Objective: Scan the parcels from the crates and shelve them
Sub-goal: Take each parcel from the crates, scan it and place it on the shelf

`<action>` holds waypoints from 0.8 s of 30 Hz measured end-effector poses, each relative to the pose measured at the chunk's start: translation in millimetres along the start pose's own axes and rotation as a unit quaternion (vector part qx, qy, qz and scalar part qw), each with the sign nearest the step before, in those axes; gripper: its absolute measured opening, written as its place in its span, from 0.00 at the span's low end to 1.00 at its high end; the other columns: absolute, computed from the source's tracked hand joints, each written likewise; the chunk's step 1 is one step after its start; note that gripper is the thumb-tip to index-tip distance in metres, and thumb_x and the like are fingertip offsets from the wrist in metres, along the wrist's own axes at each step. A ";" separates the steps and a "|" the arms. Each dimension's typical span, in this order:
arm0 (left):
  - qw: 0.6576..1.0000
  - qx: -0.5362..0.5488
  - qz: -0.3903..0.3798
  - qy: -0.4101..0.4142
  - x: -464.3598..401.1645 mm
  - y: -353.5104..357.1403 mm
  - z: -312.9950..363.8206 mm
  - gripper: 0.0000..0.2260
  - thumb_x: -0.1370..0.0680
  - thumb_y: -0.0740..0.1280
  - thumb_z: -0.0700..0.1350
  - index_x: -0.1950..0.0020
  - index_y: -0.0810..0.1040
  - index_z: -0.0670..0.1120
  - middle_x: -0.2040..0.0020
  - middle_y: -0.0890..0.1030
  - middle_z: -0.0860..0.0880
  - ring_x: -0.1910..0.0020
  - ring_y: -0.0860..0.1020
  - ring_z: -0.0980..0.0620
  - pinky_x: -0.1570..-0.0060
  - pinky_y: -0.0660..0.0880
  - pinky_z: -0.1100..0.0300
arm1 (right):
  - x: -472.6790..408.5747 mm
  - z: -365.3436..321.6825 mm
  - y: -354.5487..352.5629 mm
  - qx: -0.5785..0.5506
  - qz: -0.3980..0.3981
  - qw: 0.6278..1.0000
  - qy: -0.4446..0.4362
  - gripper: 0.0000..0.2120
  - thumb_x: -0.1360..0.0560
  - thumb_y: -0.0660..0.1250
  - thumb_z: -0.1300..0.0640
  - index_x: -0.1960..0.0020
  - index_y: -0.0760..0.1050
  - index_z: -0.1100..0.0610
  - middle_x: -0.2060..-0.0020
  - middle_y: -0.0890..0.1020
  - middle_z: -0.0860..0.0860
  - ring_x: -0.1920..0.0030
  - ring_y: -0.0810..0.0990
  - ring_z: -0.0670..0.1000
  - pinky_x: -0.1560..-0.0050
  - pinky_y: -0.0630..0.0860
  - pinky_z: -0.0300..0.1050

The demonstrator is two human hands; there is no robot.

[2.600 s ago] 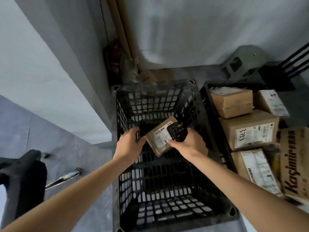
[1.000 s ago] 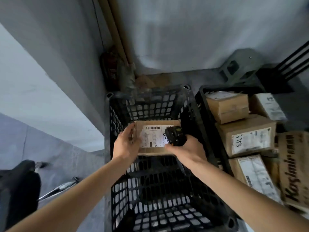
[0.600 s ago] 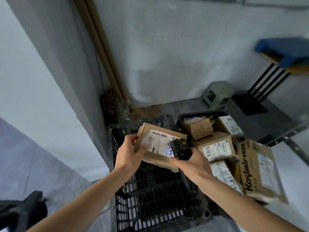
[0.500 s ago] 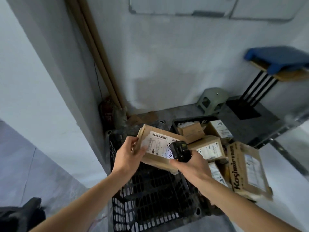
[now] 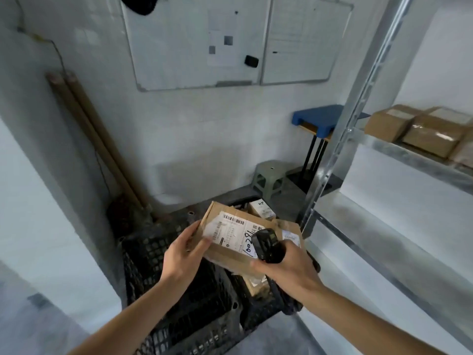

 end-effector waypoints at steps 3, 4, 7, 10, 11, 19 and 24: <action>0.999 0.027 -0.027 0.011 12.8 13.2 31.5 0.17 0.25 0.72 0.59 0.37 0.78 0.65 0.44 0.83 0.60 0.45 0.81 0.57 0.42 0.80 0.49 | 23.4 -1.3 -44.8 -0.033 0.030 0.999 -0.012 0.21 0.35 0.78 0.39 0.49 0.76 0.47 0.55 0.83 0.41 0.53 0.82 0.43 0.50 0.81 0.46; 0.999 0.031 -0.037 0.017 16.5 18.3 41.2 0.19 0.26 0.72 0.61 0.36 0.78 0.64 0.44 0.83 0.60 0.45 0.81 0.57 0.42 0.80 0.49 | 30.1 -0.8 -59.2 -0.050 0.047 0.998 -0.013 0.21 0.35 0.78 0.40 0.48 0.77 0.46 0.54 0.84 0.41 0.52 0.82 0.44 0.48 0.81 0.48; 0.997 0.038 -0.059 0.028 31.2 31.4 68.4 0.17 0.25 0.73 0.58 0.37 0.78 0.65 0.47 0.84 0.61 0.47 0.82 0.57 0.43 0.80 0.48 | 48.5 -0.1 -93.1 -0.101 0.084 0.991 -0.014 0.17 0.31 0.78 0.42 0.46 0.80 0.46 0.53 0.85 0.40 0.50 0.83 0.45 0.50 0.80 0.45; 0.996 0.065 -0.053 0.032 51.9 41.1 90.5 0.17 0.27 0.75 0.58 0.41 0.77 0.60 0.47 0.84 0.57 0.48 0.82 0.55 0.45 0.81 0.50 | 70.3 6.3 -114.3 -0.132 0.111 0.985 -0.003 0.16 0.30 0.77 0.42 0.46 0.82 0.47 0.52 0.86 0.40 0.51 0.84 0.44 0.50 0.81 0.44; 0.996 0.073 -0.043 0.031 60.7 42.2 97.9 0.18 0.27 0.76 0.58 0.41 0.76 0.56 0.46 0.83 0.55 0.48 0.81 0.54 0.46 0.80 0.52 | 79.6 8.9 -120.2 -0.134 0.122 0.984 0.000 0.15 0.30 0.77 0.43 0.47 0.82 0.47 0.52 0.86 0.40 0.52 0.84 0.44 0.51 0.82 0.45; 0.985 0.082 -0.136 0.060 125.0 90.0 142.9 0.29 0.28 0.71 0.68 0.29 0.74 0.59 0.36 0.79 0.55 0.35 0.77 0.52 0.33 0.74 0.43 | 171.6 46.0 -166.0 -0.146 0.192 0.970 0.041 0.09 0.29 0.77 0.47 0.53 0.80 0.45 0.56 0.86 0.40 0.57 0.84 0.45 0.57 0.80 0.42; 0.958 0.198 -0.206 0.002 169.5 135.4 161.9 0.18 0.20 0.68 0.50 0.32 0.72 0.64 0.41 0.79 0.47 0.42 0.78 0.48 0.57 0.83 0.52 | 221.0 68.6 -185.2 -0.145 0.187 0.970 0.045 0.05 0.30 0.77 0.51 0.56 0.82 0.47 0.67 0.84 0.38 0.64 0.81 0.43 0.69 0.72 0.31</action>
Point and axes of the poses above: each hand's wrist, its own x-axis away from the middle knuckle, its own y-axis out of the palm, z = x × y, the point moved 10 cm from there along -x, towards the middle knuckle
